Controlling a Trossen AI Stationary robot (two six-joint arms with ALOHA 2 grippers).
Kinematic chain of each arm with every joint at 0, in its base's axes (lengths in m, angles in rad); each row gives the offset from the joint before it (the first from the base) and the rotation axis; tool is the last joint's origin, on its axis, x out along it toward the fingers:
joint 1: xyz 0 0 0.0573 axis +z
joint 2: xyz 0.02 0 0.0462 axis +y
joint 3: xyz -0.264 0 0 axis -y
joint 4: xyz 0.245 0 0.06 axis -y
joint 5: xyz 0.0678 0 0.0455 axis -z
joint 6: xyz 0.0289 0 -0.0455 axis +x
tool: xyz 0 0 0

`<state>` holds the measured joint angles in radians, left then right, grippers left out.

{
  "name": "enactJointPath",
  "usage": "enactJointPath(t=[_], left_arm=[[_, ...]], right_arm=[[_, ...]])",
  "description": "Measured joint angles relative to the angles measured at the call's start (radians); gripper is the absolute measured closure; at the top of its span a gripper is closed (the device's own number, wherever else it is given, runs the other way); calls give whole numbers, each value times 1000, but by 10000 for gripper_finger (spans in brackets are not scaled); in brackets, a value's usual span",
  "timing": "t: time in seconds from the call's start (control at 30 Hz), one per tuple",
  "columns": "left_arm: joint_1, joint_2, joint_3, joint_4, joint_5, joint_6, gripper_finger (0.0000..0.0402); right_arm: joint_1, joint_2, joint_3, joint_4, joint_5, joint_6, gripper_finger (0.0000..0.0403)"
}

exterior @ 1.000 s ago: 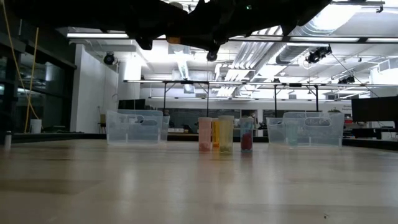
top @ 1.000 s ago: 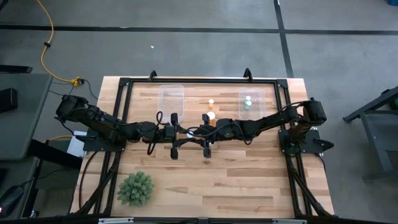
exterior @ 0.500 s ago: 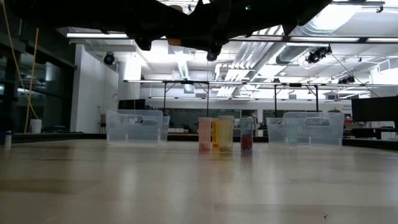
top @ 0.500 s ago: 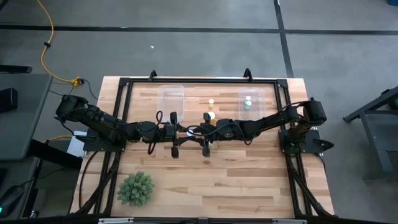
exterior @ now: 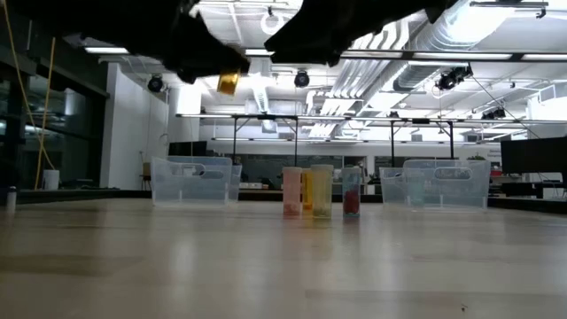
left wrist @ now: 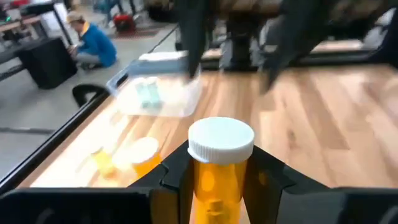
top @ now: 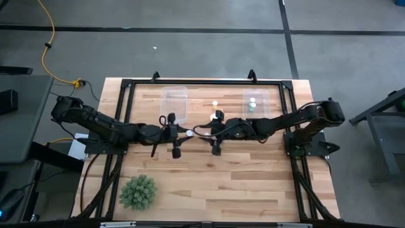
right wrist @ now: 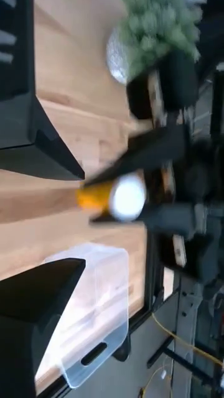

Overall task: Pick and place medicine bottles into bin by pill shape (circle, oval)
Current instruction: Put the small orange tablet bottle into the right transparent bin

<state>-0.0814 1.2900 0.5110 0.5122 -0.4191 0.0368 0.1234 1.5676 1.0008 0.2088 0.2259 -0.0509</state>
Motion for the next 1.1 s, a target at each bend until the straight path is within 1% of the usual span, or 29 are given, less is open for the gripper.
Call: enactJointPath(t=[0.17, 0.27, 0.37, 0.47, 0.73, 0.87, 0.97, 1.1], left_arm=[[10, 56, 21, -46, 12, -16, 305], [11, 101, 84, -103, 25, -25, 305], [11, 149, 138, -206, 18, -25, 305], [11, 175, 178, -233, 14, -24, 305], [11, 193, 198, -233, 12, -16, 305], [11, 193, 198, -238, 14, -15, 305], [11, 193, 198, -239, 15, -15, 305], [11, 193, 198, -239, 15, -15, 305]], right_arm=[[29, 2, 0, 27, -9, -37, 192], [31, 9, -1, 38, -9, -41, 192], [31, 15, -1, 44, -7, -44, 192], [27, 25, -1, 39, 4, -44, 192], [27, 66, -1, 39, 17, -38, 192], [27, 70, -1, 40, 79, -45, 190], [27, 70, -1, 40, 109, -36, 178], [21, 82, -1, 41, 76, -1, 154]])
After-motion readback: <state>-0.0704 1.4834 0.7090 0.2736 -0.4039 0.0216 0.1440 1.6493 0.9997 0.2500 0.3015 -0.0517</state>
